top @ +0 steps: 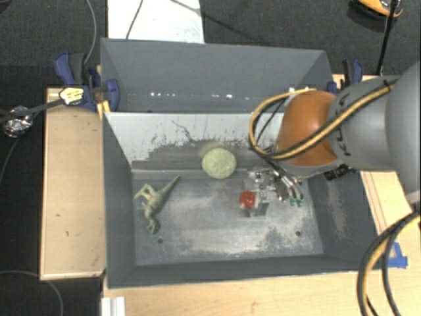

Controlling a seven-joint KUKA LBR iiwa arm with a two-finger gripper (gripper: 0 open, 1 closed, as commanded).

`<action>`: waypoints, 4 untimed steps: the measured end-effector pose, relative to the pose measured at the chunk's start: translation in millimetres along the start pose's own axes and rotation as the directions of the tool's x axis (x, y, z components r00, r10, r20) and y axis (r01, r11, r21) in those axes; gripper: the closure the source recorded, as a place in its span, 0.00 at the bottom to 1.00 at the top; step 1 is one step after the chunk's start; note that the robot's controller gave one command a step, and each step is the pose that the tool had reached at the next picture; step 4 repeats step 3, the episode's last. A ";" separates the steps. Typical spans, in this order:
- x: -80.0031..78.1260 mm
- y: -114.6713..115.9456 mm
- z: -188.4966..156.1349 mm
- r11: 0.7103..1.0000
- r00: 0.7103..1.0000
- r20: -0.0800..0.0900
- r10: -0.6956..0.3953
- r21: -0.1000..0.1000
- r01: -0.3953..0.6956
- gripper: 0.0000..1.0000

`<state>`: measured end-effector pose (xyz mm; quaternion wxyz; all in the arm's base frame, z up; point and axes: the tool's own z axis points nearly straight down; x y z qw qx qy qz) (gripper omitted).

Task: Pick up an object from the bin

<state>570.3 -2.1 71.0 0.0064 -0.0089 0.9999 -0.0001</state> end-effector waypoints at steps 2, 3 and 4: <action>0.4 0.0 -1.8 1.000 1.000 0.000 -0.001 0.000 0.001 1.00; 0.3 0.1 -8.4 1.000 1.000 0.001 -0.002 0.000 0.002 1.00; 0.3 0.1 -8.4 1.000 1.000 0.001 -0.002 0.000 0.002 1.00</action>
Offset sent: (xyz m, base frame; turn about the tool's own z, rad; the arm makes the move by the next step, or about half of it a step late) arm 0.0000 0.0001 0.0217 0.0000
